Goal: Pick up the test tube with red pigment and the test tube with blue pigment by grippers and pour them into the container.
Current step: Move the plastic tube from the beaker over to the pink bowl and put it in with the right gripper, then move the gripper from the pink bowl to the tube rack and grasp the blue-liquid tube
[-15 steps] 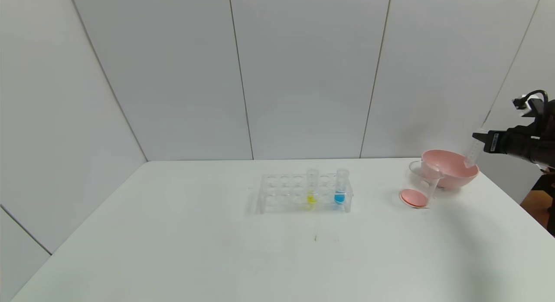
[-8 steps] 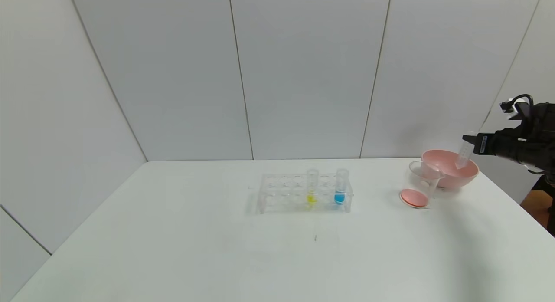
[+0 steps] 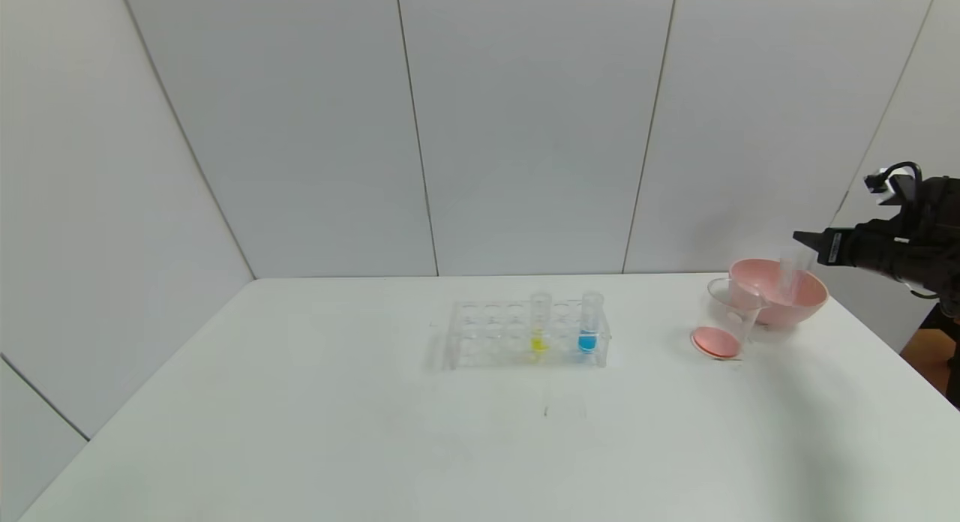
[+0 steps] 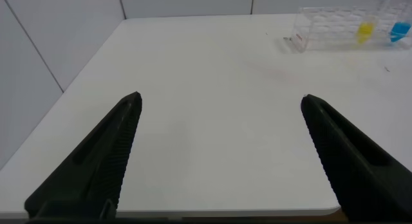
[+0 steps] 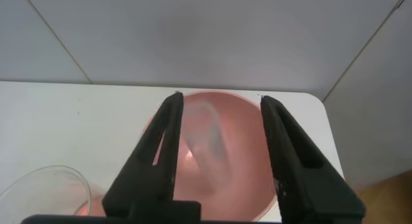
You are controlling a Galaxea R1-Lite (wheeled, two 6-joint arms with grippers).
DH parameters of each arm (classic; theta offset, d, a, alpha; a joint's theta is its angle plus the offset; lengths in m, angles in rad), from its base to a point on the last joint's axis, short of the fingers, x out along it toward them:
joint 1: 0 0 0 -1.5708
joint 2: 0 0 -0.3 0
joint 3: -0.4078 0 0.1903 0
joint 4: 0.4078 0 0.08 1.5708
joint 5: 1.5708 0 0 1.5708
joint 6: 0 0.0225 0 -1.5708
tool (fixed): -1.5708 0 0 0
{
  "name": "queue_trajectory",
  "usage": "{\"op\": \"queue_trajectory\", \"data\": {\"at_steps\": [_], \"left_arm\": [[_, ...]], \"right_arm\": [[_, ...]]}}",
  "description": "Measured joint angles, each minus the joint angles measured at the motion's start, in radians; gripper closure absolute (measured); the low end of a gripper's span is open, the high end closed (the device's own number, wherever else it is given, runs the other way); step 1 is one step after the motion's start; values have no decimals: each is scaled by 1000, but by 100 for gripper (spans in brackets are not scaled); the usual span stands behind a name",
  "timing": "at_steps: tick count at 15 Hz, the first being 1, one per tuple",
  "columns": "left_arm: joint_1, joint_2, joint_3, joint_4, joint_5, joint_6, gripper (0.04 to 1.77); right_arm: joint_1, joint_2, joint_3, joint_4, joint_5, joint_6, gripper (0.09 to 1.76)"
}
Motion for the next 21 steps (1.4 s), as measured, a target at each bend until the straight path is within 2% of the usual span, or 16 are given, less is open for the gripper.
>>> {"op": "queue_trajectory", "data": {"at_steps": [5, 9, 12, 15, 18, 21], "left_arm": [[0, 0, 0, 0, 0, 0, 5], [0, 0, 0, 0, 0, 0, 5], [0, 0, 0, 1, 0, 0, 5], [0, 0, 0, 1, 0, 0, 5], [0, 0, 0, 0, 0, 0, 5], [0, 0, 0, 0, 0, 0, 5]], "right_arm": [[4, -7, 6, -4, -1, 1, 56], [6, -70, 48, 10, -3, 1, 39], [13, -169, 194, 3, -6, 14, 31], [56, -316, 403, -12, -29, 59, 26], [210, -483, 618, -78, -182, 148, 22], [445, -574, 760, -178, -442, 190, 19]]}}
